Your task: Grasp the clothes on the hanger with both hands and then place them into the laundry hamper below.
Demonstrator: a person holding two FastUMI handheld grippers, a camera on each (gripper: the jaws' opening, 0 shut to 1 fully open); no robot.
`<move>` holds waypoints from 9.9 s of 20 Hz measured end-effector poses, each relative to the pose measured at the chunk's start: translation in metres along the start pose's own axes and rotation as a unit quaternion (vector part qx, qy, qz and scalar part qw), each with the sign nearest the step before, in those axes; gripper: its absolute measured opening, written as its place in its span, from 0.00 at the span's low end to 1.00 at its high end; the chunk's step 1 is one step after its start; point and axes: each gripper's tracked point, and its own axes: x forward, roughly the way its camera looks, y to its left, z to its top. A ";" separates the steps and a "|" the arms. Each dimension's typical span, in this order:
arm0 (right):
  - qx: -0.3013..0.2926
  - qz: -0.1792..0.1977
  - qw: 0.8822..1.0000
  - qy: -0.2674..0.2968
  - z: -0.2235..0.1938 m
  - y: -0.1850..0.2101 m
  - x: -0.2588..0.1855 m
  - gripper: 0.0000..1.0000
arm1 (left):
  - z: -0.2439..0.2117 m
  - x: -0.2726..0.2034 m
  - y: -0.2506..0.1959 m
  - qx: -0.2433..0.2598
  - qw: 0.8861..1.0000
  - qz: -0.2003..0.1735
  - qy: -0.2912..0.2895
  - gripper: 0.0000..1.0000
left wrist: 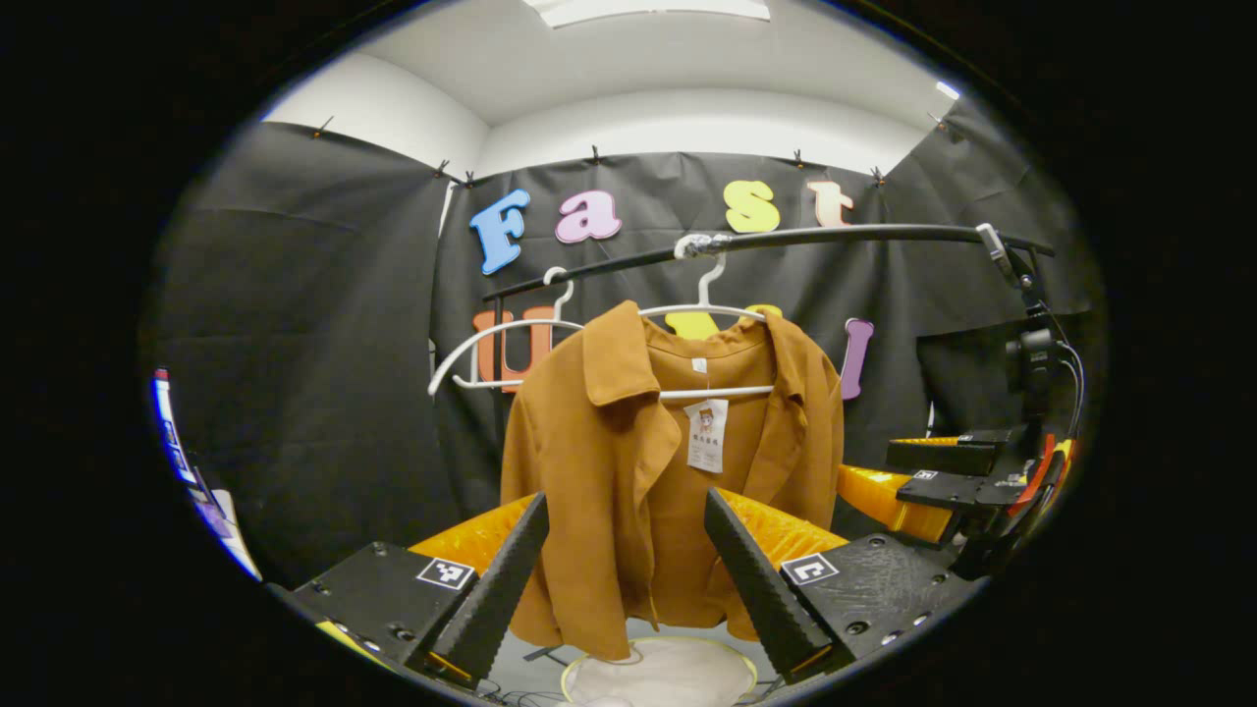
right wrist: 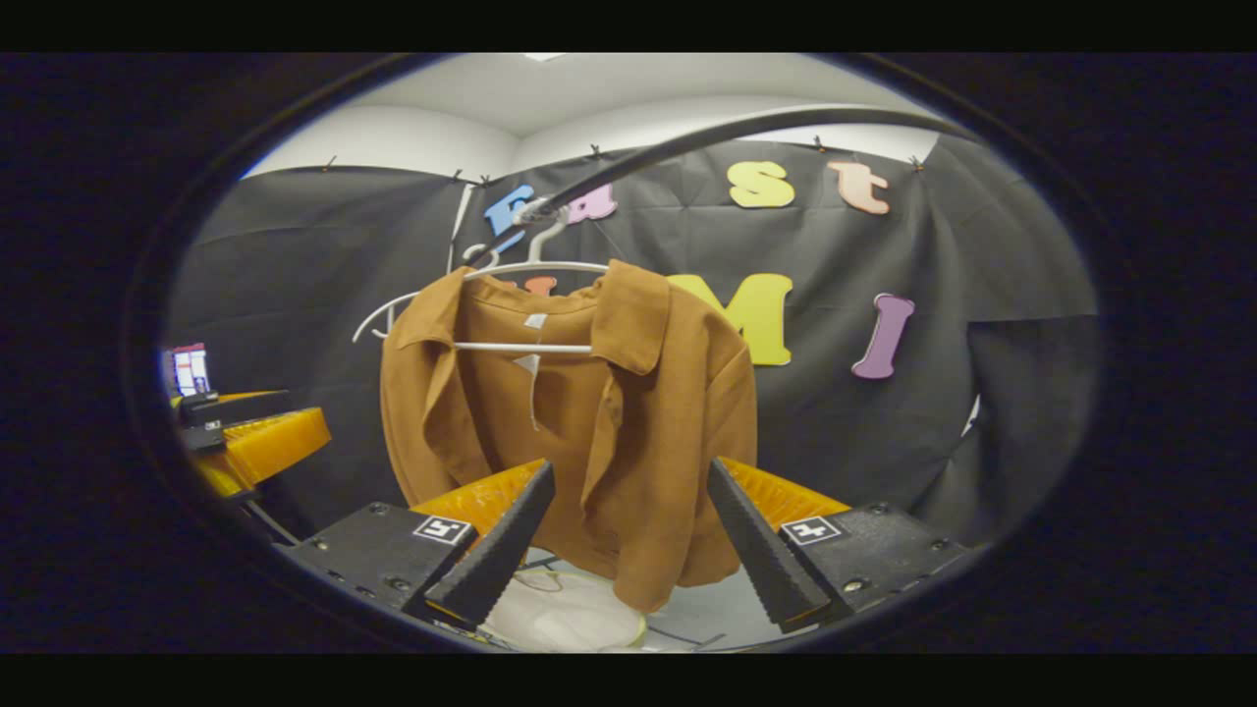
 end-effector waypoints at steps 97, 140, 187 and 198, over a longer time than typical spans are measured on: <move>0.385 0.213 0.898 0.003 0.015 -0.082 0.098 0.02 | -0.062 0.121 0.107 -0.090 0.991 0.000 0.100 0.00; 0.220 0.143 0.866 0.427 -0.356 0.088 0.013 0.04 | -0.379 -0.036 -0.017 -0.075 0.891 -0.088 0.439 0.00; 0.033 0.078 0.996 0.031 -0.021 0.064 -0.091 0.99 | -0.019 -0.051 0.015 0.073 0.993 -0.020 0.086 0.96; 0.078 -0.063 0.991 -0.092 0.052 0.096 -0.249 0.99 | 0.082 -0.116 0.058 0.047 0.997 -0.037 -0.057 0.98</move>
